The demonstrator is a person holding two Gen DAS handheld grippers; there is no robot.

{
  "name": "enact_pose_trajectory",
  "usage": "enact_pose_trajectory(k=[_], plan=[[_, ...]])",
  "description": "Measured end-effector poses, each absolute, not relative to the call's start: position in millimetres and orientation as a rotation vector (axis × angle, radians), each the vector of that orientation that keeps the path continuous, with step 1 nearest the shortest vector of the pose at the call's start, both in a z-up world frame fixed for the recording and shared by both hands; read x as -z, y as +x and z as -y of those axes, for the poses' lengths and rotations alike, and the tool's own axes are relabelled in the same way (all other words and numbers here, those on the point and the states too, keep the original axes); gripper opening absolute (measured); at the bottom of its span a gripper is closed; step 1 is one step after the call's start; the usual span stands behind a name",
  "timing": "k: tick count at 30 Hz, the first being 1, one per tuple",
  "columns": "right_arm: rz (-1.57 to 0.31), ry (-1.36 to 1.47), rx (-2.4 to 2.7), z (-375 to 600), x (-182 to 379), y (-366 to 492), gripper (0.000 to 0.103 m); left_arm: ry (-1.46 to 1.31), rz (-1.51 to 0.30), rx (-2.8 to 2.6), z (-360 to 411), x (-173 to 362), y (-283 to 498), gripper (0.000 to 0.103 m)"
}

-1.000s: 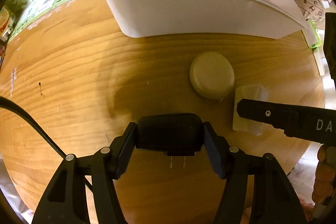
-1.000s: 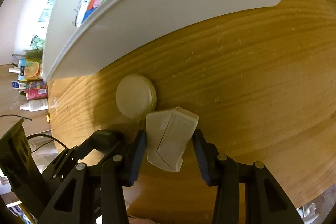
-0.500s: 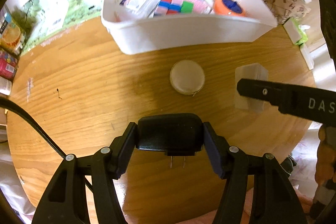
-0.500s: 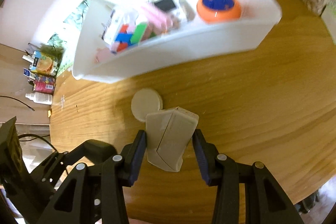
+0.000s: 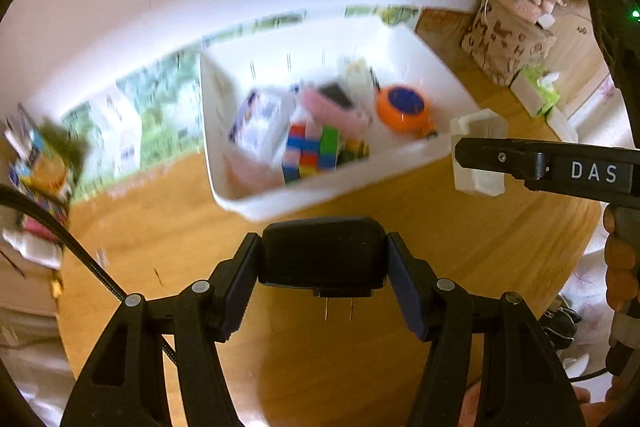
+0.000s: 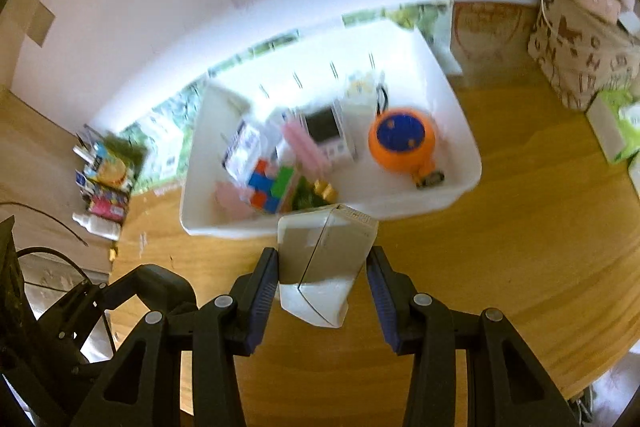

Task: Organize rigid objects
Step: 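Carry the plug adapter and white block into the white bin and open both grippers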

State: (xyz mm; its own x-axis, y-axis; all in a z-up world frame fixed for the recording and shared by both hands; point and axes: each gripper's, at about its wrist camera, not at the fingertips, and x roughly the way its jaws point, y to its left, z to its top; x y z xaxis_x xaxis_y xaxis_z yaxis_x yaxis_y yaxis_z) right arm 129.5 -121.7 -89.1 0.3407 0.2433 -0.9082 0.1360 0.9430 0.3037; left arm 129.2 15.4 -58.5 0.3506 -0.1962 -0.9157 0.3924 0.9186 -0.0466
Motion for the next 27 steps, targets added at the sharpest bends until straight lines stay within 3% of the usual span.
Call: enact_pose_trajectory(k=[15, 27], plan=[[-1.117, 0.303, -0.015, 140, 67, 182, 0.046, 0.186, -1.003, 0.357, -7, 21, 194, 0.066], [-1.079, 0.294, -0.035, 135, 90, 203, 0.046, 0.057, -0.992, 0.378, -13, 42, 230, 0.066]])
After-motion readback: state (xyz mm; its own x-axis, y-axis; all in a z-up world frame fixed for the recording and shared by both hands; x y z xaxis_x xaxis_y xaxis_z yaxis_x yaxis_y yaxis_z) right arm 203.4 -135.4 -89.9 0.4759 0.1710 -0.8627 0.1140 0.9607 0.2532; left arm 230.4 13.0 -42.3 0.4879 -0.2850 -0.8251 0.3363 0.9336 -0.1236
